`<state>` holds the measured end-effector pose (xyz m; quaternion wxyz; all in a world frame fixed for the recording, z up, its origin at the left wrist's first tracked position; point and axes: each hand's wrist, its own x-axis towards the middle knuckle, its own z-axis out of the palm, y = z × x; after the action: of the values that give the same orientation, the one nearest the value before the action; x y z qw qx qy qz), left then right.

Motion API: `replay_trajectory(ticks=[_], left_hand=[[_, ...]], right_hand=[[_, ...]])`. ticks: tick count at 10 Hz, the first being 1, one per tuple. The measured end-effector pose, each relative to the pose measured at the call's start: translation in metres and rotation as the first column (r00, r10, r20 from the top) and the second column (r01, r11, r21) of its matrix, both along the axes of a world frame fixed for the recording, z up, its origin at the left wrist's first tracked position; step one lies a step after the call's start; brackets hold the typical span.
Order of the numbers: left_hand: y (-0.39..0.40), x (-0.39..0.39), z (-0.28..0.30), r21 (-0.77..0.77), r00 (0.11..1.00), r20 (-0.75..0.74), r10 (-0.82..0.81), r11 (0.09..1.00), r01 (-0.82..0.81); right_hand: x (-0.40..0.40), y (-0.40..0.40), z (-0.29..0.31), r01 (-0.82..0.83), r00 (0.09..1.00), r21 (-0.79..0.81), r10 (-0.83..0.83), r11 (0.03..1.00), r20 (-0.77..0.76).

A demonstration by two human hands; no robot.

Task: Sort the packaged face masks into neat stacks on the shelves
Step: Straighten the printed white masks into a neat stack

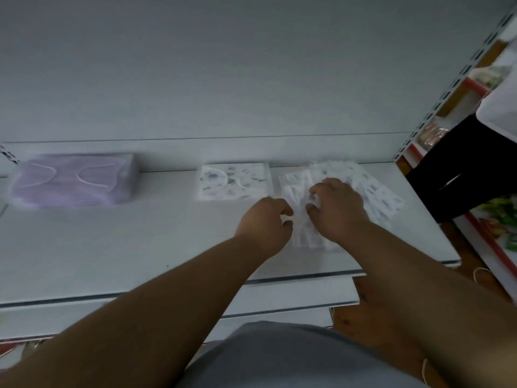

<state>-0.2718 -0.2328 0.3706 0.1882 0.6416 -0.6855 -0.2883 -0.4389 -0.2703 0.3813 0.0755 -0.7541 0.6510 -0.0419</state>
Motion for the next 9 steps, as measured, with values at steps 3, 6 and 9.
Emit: replay_trajectory(ticks=[3, 6, 9], left_hand=[[-0.012, -0.059, 0.004, 0.432, 0.666, -0.409, 0.624, 0.775, -0.462], [-0.023, -0.085, 0.014, 0.634, 0.364, -0.443, 0.819, 0.574, -0.519], [-0.025, -0.107, 0.025, 0.585, 0.398, -0.468, 0.789, 0.614, -0.53]], right_hand=[[-0.056, -0.007, -0.004, -0.093, 0.988, 0.108, 0.079, 0.99, 0.134], [-0.074, -0.004, -0.007, -0.053, 0.915, 0.095, 0.01, 0.994, 0.403], [-0.076, 0.002, 0.005, -0.006, 0.529, 0.309, -0.259, 0.951, 0.808]])
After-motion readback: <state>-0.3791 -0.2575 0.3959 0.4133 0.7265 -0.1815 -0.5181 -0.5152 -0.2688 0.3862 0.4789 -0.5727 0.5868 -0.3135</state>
